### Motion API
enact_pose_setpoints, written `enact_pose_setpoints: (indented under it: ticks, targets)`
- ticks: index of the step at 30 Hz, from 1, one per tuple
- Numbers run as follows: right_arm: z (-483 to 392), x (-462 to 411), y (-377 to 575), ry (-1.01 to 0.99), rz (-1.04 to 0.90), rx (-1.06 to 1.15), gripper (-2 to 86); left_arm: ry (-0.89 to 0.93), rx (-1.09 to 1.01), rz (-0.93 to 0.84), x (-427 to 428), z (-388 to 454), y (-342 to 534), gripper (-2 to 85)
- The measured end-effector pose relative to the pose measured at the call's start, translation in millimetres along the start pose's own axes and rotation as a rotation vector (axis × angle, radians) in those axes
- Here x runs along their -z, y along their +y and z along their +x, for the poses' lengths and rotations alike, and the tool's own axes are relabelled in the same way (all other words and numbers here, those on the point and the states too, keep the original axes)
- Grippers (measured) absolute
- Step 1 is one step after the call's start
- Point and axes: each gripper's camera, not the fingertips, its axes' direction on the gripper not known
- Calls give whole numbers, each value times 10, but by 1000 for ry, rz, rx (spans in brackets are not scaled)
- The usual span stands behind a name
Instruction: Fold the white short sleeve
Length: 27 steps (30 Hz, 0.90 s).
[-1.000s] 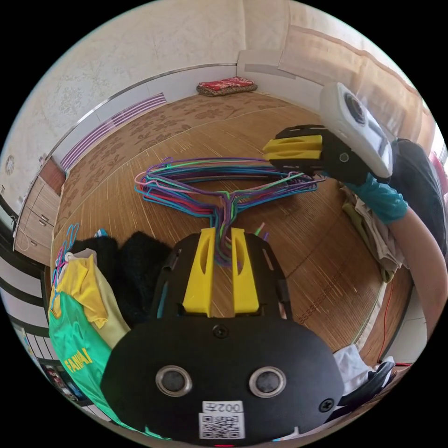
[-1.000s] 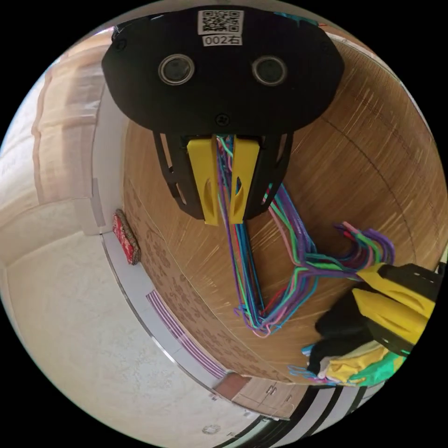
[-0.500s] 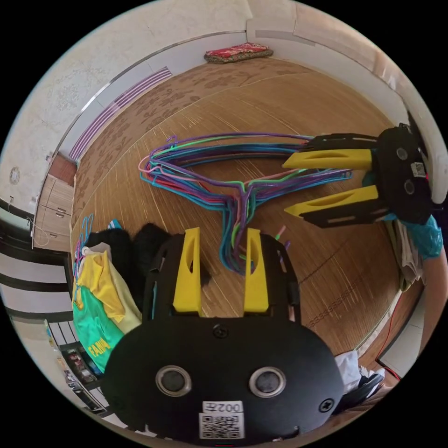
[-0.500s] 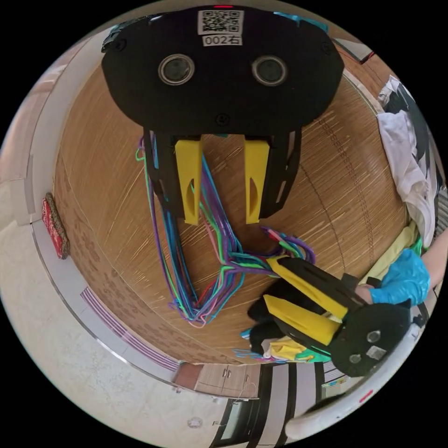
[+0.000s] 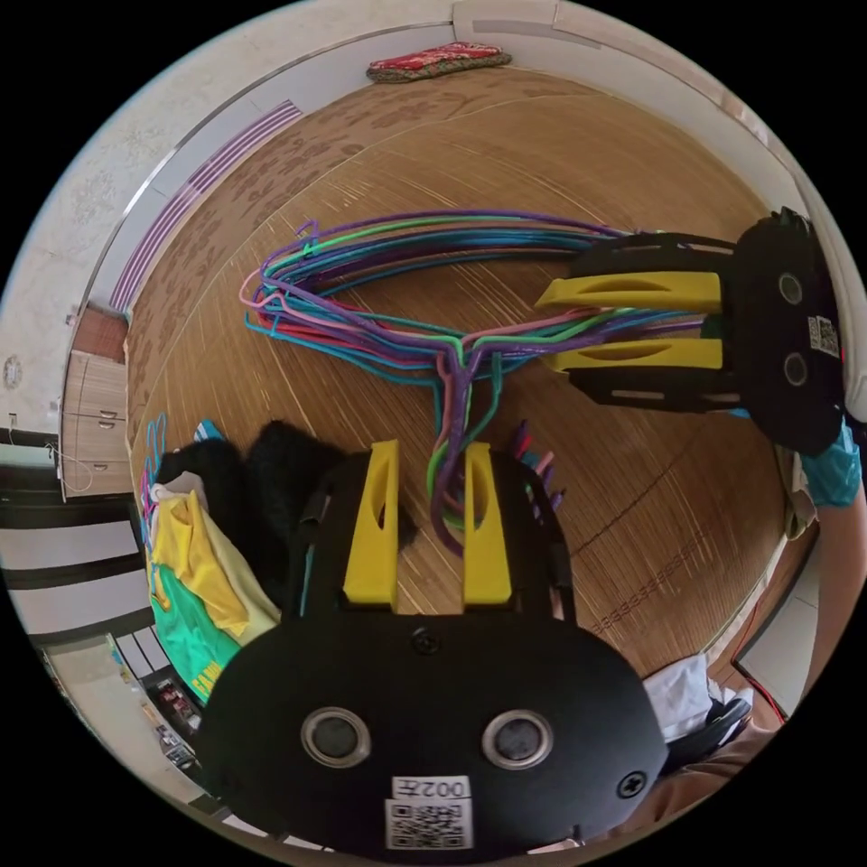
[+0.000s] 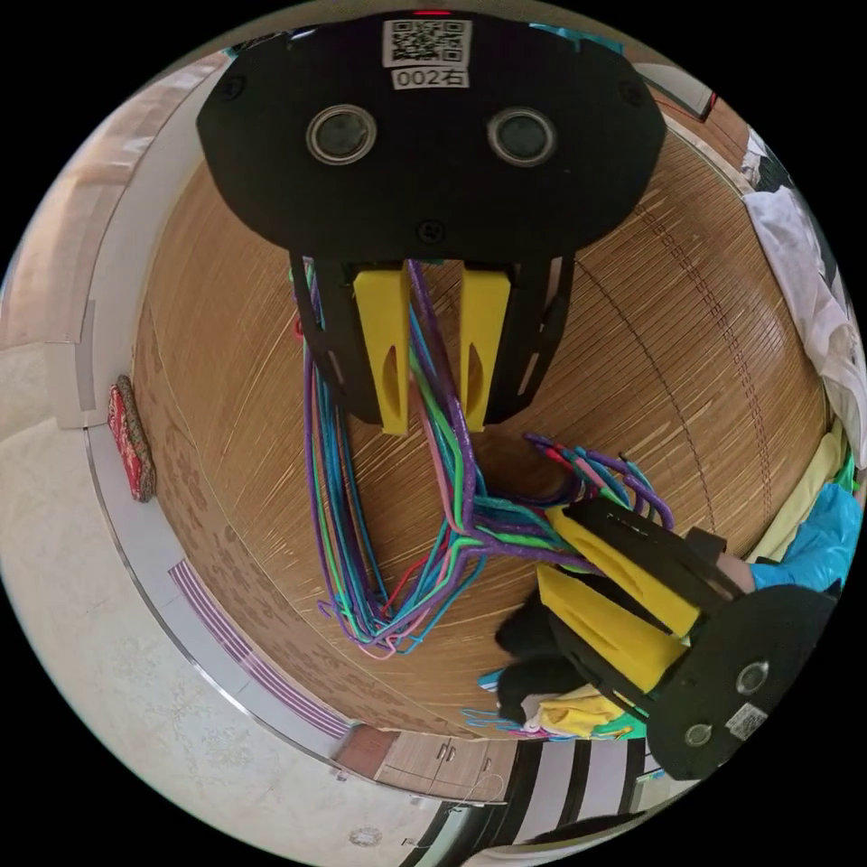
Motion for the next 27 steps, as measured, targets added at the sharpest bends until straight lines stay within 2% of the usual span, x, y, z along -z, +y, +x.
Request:
enact_pose_setpoints:
  ticks: [5,10,16,22,27]
  targets:
    - [-27,177,151,-12,5,61,54,27,-35,3,80,-73,190,48]
    - [36,371,259,-37,-9,-3,53,60,-11,24,188,-178,440,27]
    - [35,1052,602,22,44,-53,85,75,15,152,758,-351,1069,48]
    - [-43,2137,1187,36,149,-153,100,58,38,275,1524,-584,2099,55]
    - [-385,3060,1773,28,222,-181,100,90,18,351,2137,-634,3355,53]
